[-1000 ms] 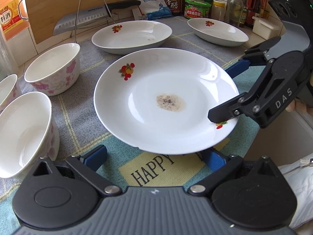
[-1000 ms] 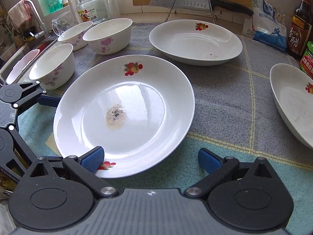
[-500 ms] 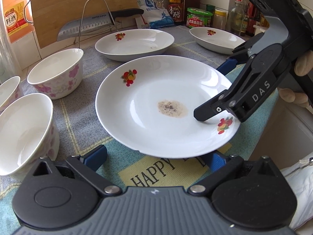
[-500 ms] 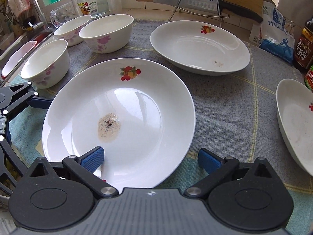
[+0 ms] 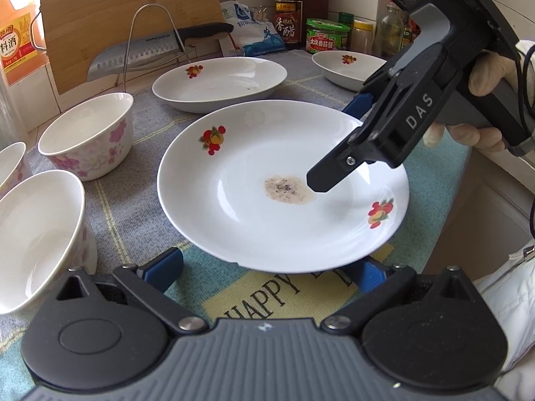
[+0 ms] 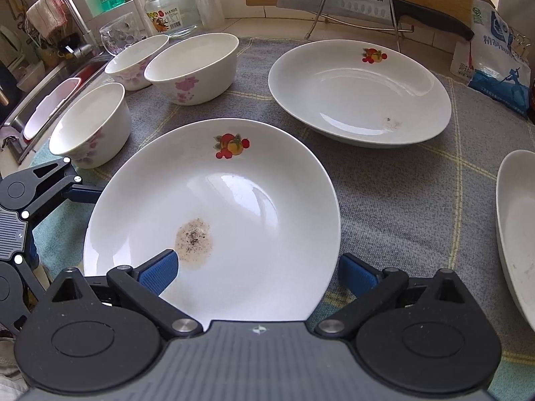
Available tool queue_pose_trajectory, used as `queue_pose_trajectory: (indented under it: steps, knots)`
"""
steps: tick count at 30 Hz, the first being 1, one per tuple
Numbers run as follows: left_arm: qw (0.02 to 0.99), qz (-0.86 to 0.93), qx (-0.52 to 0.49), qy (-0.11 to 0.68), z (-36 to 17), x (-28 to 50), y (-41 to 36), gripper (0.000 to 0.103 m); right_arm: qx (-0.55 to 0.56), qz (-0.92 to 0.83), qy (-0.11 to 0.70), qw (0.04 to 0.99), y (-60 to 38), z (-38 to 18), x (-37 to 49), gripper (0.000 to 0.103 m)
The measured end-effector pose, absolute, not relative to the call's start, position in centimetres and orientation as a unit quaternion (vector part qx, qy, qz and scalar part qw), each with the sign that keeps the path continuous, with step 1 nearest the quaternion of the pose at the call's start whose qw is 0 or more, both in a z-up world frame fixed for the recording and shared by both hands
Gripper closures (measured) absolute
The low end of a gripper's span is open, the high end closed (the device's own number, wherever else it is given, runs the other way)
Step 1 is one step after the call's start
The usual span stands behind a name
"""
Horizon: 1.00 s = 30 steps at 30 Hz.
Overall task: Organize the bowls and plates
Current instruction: 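Lift the stained plate with the right tool toward the placed plate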
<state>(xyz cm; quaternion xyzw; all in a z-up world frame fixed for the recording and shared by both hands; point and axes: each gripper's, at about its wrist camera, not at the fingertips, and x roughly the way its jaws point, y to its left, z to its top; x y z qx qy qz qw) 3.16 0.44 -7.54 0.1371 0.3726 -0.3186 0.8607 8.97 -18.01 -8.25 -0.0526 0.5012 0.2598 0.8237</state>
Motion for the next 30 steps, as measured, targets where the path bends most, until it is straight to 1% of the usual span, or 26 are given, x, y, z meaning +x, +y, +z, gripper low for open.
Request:
queue_pose_trajectory:
  steps: [14, 30]
  knots:
    - [0.848, -0.350, 0.154, 0.366, -7.5, 3.7, 0.4, 0.000, -0.011, 0.338, 0.498, 0.799, -19.2, -7.8, 11.0, 0.000]
    - [0.840, -0.368, 0.185, 0.353, -7.3, 4.0, 0.0, 0.001, 0.066, 0.368, 0.547, 0.749, -20.0, -8.5, 13.8, 0.000]
